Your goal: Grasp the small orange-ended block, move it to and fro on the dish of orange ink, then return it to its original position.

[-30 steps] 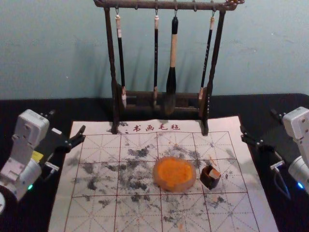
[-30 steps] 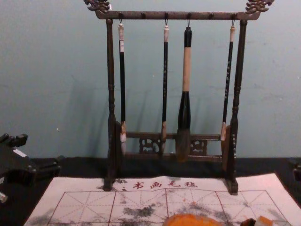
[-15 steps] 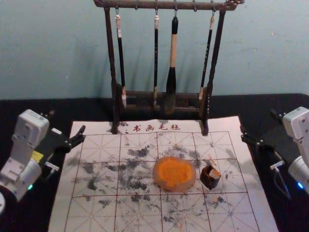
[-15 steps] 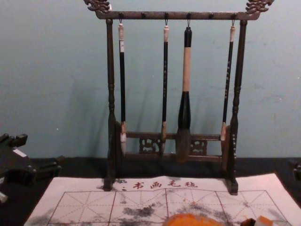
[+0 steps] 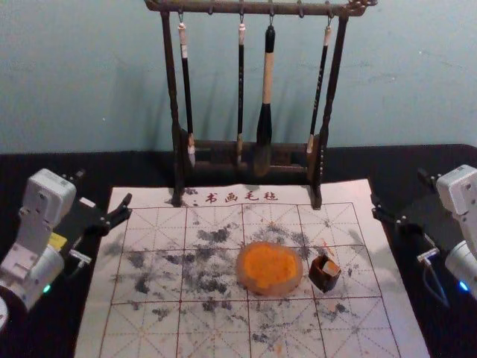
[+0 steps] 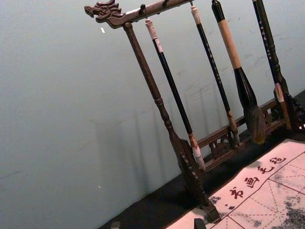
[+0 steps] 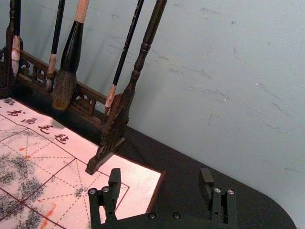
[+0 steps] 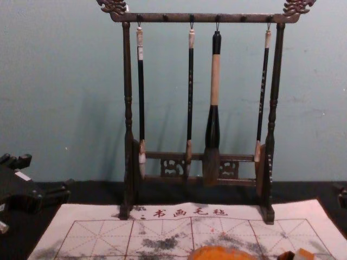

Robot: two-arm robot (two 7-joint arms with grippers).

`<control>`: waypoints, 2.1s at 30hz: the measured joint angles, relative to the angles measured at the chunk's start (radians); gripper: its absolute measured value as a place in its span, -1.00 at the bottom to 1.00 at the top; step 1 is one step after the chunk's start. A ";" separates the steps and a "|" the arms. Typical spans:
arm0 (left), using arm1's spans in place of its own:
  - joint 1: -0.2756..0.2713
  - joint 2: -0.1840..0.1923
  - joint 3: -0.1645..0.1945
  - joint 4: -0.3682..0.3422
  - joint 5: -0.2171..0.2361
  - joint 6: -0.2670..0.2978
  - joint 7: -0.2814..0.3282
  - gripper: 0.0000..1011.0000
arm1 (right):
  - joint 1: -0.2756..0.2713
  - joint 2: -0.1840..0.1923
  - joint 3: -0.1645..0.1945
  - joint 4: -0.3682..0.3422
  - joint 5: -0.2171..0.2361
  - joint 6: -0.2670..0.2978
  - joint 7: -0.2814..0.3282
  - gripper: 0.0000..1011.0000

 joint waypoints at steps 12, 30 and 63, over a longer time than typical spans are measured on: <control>0.000 0.000 0.000 0.000 0.000 0.000 0.000 0.98 | -0.003 -0.002 0.009 -0.004 0.001 0.000 0.010 0.98; 0.000 0.000 0.000 0.000 0.000 0.000 0.000 0.98 | -0.135 0.072 0.085 -0.185 0.098 -0.043 0.188 0.98; 0.000 0.000 0.000 0.000 0.000 0.000 0.000 0.98 | -0.167 0.079 0.014 -0.158 0.003 -0.049 0.437 0.98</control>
